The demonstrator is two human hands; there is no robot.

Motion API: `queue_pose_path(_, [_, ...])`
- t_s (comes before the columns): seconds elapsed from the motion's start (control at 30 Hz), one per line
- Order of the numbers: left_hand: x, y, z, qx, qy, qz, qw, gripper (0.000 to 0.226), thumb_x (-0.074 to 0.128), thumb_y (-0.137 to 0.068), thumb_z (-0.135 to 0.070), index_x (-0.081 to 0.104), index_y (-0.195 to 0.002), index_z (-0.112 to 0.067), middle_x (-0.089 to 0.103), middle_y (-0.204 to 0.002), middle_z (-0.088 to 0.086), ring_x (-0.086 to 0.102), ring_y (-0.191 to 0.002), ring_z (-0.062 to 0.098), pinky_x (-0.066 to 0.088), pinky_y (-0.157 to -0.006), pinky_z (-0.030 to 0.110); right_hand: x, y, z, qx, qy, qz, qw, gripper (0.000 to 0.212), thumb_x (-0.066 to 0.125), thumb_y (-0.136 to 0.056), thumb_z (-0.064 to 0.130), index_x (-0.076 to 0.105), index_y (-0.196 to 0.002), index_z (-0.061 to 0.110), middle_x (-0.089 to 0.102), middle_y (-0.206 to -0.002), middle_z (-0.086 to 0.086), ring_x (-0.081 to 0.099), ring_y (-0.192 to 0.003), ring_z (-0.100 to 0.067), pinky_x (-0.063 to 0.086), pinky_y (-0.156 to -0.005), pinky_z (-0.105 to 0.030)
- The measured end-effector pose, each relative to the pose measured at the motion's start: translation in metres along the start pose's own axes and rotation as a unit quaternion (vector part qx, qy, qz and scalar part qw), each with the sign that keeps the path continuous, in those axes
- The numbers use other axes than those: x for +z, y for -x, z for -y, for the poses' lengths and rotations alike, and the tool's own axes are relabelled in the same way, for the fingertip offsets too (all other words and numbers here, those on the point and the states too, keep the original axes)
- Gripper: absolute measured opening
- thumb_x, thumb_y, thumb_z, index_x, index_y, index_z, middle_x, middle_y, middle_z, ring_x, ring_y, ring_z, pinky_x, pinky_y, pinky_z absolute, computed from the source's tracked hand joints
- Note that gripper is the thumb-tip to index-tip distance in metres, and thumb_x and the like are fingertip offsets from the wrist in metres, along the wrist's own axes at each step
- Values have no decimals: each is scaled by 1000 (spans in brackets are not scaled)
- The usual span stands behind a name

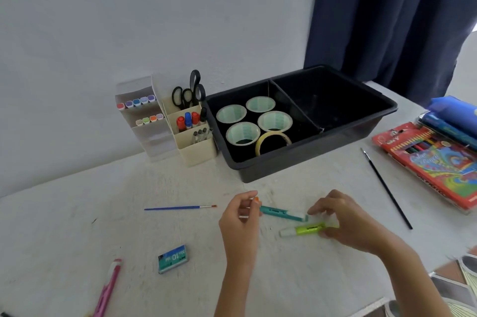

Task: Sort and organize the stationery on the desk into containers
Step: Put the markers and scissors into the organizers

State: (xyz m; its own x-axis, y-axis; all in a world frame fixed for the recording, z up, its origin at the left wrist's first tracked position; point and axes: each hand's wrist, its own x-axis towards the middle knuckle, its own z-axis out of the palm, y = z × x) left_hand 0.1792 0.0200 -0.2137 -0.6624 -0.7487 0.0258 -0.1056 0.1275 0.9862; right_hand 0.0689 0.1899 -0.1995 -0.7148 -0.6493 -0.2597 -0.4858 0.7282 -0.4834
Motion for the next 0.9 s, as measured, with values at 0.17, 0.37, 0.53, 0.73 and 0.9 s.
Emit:
queue_pose_path(0.17, [3, 4, -2, 3, 6, -9, 1000, 16, 58, -90, -10, 66, -95, -23, 69, -87, -1, 65, -75, 5, 51, -64, 12, -9, 6, 0, -7, -29, 11, 1000, 13, 75, -78, 26, 66, -79, 35, 61, -88, 13, 56, -81, -5, 50, -72, -16])
queue_pose_path(0.37, [-18, -4, -9, 23, 13, -101, 995, 21, 58, -90, -9, 65, -90, -28, 69, -83, -8, 65, -76, 6, 51, -67, 14, -16, -5, 37, -82, -214, -14, 973, 13, 80, -72, 29, 72, -82, 31, 70, -74, 6, 55, -57, -11, 47, -57, -27])
queue_pose_path(0.53, [-56, -20, -11, 25, 31, -213, 976, 19, 59, -89, -8, 66, -88, -26, 70, -85, -6, 66, -78, 12, 52, -66, 20, -8, -24, 97, -129, -346, -56, 927, 14, 79, -72, 25, 73, -85, 25, 61, -64, -9, 50, -59, -15, 43, -60, -29])
queue_pose_path(0.73, [-110, -46, -11, 46, 57, -270, 960, 19, 52, -92, -5, 68, -94, -15, 71, -89, 0, 67, -87, 16, 52, -74, 16, 4, -53, 172, -183, -404, -55, 894, 19, 76, -76, 13, 73, -92, 23, 73, -84, 4, 69, -81, -12, 57, -78, -28])
queue_pose_path(0.9, [-142, -78, -19, 36, 87, -265, 960, 22, 46, -97, -13, 67, -103, -14, 70, -99, -2, 65, -97, 13, 50, -90, 29, 0, -84, 224, -220, -407, -135, 876, 19, 77, -74, 20, 73, -92, 21, 73, -80, 7, 68, -77, -5, 54, -72, -18])
